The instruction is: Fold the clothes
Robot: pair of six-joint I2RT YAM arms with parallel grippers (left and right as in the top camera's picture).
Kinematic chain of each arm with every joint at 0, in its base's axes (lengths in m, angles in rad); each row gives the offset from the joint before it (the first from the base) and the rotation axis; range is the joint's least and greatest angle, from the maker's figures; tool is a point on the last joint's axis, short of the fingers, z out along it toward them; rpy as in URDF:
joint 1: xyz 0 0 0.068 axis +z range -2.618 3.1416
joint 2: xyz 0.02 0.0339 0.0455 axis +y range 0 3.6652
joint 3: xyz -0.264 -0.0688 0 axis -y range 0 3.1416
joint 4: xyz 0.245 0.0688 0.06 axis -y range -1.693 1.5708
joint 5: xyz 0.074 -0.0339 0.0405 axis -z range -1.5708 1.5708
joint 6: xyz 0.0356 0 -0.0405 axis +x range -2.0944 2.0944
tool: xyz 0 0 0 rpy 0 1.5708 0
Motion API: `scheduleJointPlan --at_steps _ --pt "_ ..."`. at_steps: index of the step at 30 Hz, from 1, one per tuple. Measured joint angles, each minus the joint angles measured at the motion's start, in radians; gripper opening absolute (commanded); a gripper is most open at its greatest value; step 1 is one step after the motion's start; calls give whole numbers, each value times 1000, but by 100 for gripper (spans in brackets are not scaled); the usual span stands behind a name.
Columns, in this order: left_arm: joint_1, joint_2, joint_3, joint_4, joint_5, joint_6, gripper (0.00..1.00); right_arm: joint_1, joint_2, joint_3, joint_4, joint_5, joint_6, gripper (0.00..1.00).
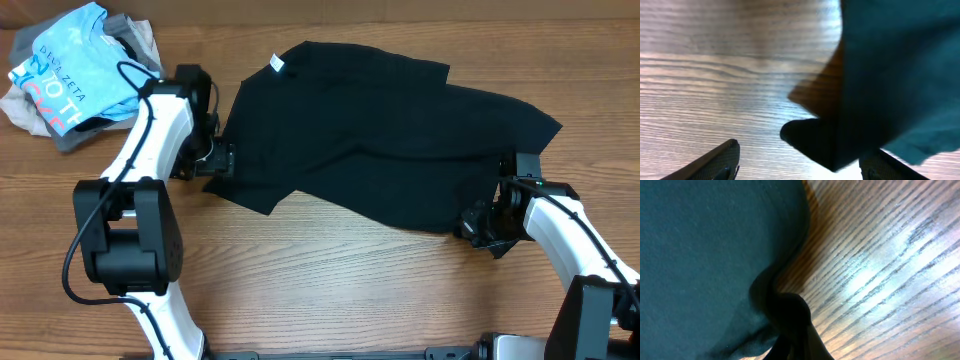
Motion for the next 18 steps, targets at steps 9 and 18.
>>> scheduleJointPlan --at_steps 9,18 --pt "3 0 -113 153 31 147 78 0 0 0 15 0 0 4" --pt "3 1 -172 245 67 204 65 0 0 0 23 0 -2 4"
